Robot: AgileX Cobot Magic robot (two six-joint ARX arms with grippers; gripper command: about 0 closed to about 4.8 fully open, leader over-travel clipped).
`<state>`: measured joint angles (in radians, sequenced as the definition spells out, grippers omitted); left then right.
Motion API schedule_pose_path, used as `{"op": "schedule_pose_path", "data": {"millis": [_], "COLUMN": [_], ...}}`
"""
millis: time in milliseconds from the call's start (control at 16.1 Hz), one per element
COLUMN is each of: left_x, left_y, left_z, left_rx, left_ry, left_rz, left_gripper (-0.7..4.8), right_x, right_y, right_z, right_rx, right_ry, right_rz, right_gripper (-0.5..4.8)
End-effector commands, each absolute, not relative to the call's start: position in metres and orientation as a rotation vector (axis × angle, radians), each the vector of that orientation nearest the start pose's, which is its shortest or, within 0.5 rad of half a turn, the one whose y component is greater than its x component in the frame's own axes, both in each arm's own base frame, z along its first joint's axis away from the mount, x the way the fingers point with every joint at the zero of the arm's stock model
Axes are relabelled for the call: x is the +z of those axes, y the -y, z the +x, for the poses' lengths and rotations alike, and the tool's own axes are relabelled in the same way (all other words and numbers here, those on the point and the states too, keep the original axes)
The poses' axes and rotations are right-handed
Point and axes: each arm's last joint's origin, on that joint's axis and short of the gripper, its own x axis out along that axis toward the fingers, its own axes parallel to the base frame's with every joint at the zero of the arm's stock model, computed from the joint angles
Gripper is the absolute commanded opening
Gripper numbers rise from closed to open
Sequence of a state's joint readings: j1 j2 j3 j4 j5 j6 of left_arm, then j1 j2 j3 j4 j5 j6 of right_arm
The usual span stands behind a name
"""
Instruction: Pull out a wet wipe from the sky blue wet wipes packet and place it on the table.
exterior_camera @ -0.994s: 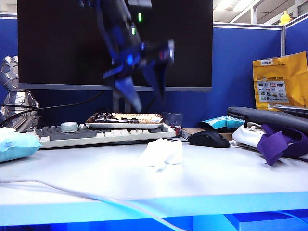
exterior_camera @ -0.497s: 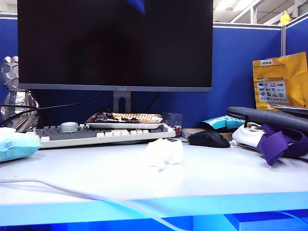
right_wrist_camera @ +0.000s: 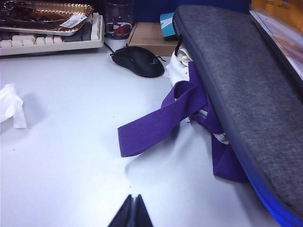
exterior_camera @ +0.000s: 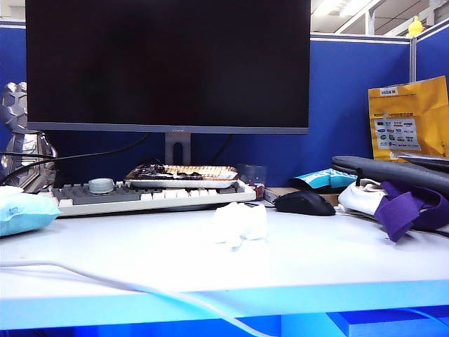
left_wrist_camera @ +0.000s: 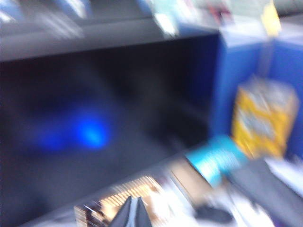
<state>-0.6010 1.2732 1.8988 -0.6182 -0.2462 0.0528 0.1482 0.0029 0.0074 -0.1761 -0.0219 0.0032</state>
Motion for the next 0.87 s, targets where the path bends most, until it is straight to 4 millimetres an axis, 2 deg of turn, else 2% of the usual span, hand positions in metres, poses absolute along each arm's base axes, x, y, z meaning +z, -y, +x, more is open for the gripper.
{"op": "schedule_pose_path", "data": {"millis": [62,186,249,435,559,621,683,870], "left_x": [0.564,0.567,0.566,0.557,0.543,0.532,0.526,0.508], "left_y": [0.076,0.049,0.031,-0.010,-0.028,-0.034,-0.032,-0.007], "left_z": [0.129,0.092,0.067,0.012,-0.009,-0.016,-0.013,0.023], "left_rx": [-0.246,-0.193,-0.145,-0.031,0.063,0.114,0.121,0.118], "left_ry": [0.082,0.104,0.107,0.119,0.060,-0.002,-0.021,-0.046], "left_rz": [0.017,0.002,-0.005,-0.023,0.008,0.016,0.017,0.048], "left_gripper": [0.16,0.16,0.16,0.16,0.16,0.16,0.16,0.16], "right_x": [0.149,0.149,0.149,0.149,0.149,0.149,0.149,0.149], "right_y": [-0.015,-0.015,-0.015,-0.015,-0.015,-0.015,-0.015,-0.015], "right_z": [0.095,0.095,0.095,0.095,0.095,0.095,0.095,0.095], "right_rx": [0.169,0.169,0.169,0.169,0.169,0.169,0.169,0.169], "right_ry": [-0.165,-0.165,-0.165,-0.165,-0.165,-0.165,-0.165,-0.165], "right_rz": [-0.005,-0.005,-0.005,-0.005,-0.005,-0.005,-0.005,-0.005], "right_gripper": [-0.01,-0.01,-0.01,-0.01,-0.01,-0.01,-0.01,-0.01]}}
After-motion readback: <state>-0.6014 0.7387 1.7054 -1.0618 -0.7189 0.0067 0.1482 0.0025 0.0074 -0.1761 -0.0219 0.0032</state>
